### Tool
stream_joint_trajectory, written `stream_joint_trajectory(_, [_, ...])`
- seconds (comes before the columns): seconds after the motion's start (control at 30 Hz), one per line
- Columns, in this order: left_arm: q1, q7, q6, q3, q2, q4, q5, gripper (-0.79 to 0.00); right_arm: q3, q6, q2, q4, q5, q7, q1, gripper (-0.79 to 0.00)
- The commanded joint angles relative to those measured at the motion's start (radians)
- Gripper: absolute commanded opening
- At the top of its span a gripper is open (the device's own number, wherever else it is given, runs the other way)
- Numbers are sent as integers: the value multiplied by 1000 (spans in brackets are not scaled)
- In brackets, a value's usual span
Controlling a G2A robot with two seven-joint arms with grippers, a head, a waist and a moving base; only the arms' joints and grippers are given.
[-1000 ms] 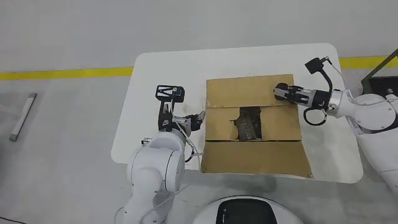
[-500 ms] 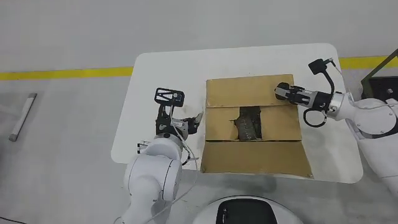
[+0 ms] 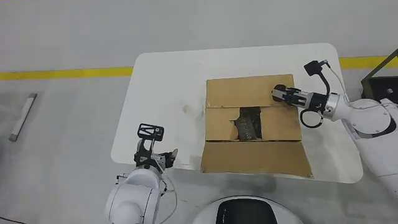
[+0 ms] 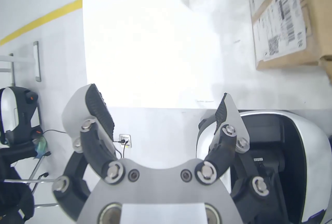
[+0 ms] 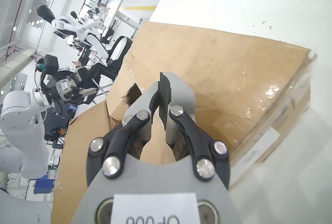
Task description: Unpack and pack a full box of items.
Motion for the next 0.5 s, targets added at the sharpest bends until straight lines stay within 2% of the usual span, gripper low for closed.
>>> stream_joint_trajectory(0.0, [24, -7, -1, 13, 0, 0, -31, 0, 0, -4, -1, 5, 23, -14, 0, -785])
stream_joint_trajectory(0.2, [46, 12, -53, 70, 3, -7, -61, 0, -2, -1, 1, 8, 20, -16, 4, -785])
stream_joint_trajectory(0.3, [42, 21, -52, 90, 3, -12, -74, 0, -5, 2, 1, 10, 20, -18, 7, -785])
stream_joint_trajectory(0.47, [28, 42, -114, 130, 5, -22, -141, 0, -20, 5, 1, 14, 16, -22, 14, -785])
